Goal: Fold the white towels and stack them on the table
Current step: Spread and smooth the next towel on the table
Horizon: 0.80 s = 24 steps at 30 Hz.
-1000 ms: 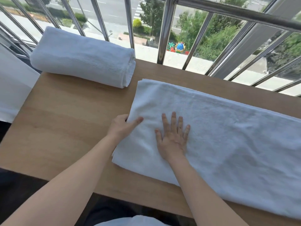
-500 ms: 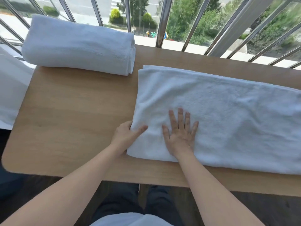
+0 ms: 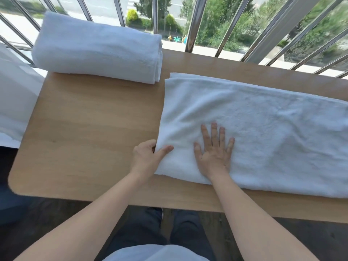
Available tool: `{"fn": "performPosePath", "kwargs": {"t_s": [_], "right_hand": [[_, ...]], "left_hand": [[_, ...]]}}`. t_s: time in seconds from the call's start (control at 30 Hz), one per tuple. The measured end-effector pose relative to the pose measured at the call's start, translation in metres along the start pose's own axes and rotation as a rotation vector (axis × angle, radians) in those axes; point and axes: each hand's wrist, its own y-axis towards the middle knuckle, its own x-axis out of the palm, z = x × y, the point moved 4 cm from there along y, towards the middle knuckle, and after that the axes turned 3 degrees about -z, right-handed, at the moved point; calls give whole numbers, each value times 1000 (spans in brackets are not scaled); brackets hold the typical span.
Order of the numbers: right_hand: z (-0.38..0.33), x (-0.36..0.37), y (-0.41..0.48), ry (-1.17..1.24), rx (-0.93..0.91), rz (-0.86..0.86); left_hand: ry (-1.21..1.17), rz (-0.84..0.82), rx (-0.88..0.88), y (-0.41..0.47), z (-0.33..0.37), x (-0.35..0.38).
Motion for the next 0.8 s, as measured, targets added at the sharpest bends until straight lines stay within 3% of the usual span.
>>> {"fn": "performPosePath", "kwargs": {"t_s": [0.07, 0.17, 0.33, 0.6, 0.8], "right_hand": [[1, 1, 0, 8, -4, 10], [-1, 2, -4, -11, -23, 32], [-3, 0, -5, -19, -22, 86], [-2, 0, -5, 5, -60, 175], [0, 1, -3, -3, -81, 186]], "left_hand": [[69, -30, 37, 0, 2, -1], [153, -101, -124, 6, -7, -6], [97, -174, -70, 44, 15, -13], [-59, -35, -50, 152, 84, -4], [-89, 170, 12, 194, 105, -10]]}}
